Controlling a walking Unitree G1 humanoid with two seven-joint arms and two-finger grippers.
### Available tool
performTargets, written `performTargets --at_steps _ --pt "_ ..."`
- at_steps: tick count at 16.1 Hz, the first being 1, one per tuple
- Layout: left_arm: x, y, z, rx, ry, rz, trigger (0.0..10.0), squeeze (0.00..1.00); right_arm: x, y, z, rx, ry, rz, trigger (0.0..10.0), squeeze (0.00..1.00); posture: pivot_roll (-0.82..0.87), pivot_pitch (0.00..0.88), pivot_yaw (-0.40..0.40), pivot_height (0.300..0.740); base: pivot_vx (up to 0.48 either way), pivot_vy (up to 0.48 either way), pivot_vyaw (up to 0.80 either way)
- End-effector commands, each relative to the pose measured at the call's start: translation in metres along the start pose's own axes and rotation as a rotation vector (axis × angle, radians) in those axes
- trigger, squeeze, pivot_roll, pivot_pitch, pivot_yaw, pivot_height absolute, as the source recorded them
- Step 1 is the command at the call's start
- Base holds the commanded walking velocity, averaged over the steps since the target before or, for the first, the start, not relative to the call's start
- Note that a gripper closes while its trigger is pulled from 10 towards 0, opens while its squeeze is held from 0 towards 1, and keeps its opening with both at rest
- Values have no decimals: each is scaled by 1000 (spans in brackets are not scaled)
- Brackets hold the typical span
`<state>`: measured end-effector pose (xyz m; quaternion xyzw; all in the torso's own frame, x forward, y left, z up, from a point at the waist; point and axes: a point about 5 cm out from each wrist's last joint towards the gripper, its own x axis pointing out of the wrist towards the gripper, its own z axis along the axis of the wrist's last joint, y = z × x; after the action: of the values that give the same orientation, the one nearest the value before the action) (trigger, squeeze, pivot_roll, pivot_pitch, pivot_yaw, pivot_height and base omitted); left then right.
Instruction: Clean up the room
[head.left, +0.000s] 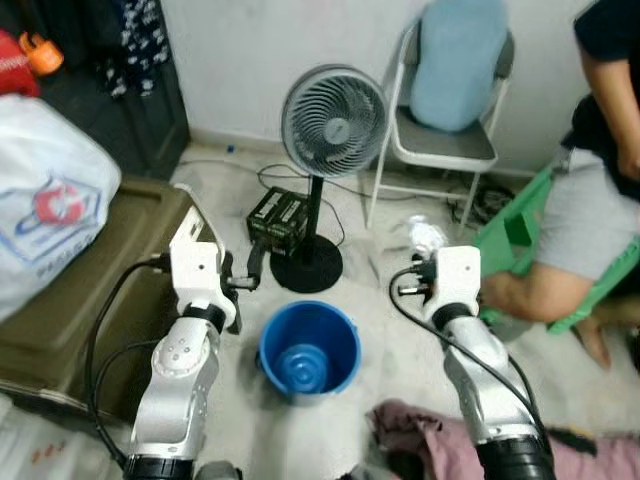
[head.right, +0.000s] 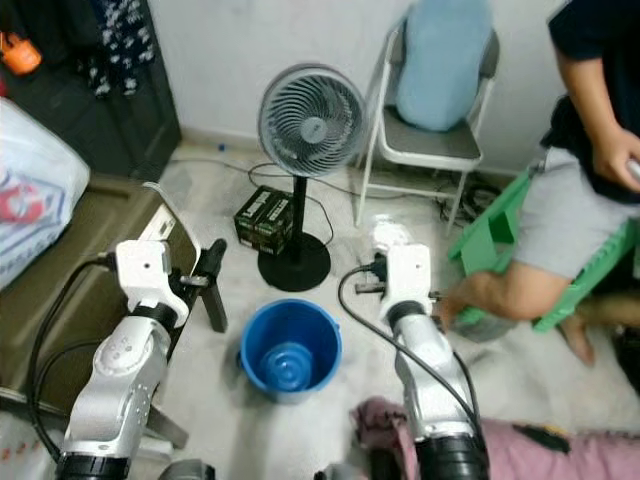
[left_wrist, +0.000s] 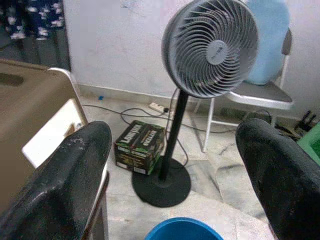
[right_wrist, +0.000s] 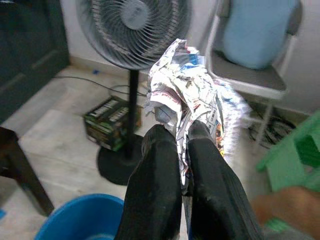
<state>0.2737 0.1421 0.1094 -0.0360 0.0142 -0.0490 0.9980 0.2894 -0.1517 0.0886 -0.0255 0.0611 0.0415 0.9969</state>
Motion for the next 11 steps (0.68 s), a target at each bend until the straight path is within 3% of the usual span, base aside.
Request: performTargets --at_steps 1,2,8,11 --pt "-1 5 0 10 1 12 10000 0 2 5 4 -2 -10 11 10000 0 -28 75 -100 740 0 0 444" --pt "-1 5 1 10 1 11 10000 0 2 5 4 -2 -9 11 10000 0 -29 74 -101 740 0 0 0" --pt "-1 4 1 8 -3 8 10000 0 3 5 4 -10 -11 13 10000 0 -25 71 -104 740 0 0 744" --pt "-1 3 2 3 -12 -8 10000 0 4 4 4 -13 -10 3 10000 0 -26 67 -105 740 89 0 0"
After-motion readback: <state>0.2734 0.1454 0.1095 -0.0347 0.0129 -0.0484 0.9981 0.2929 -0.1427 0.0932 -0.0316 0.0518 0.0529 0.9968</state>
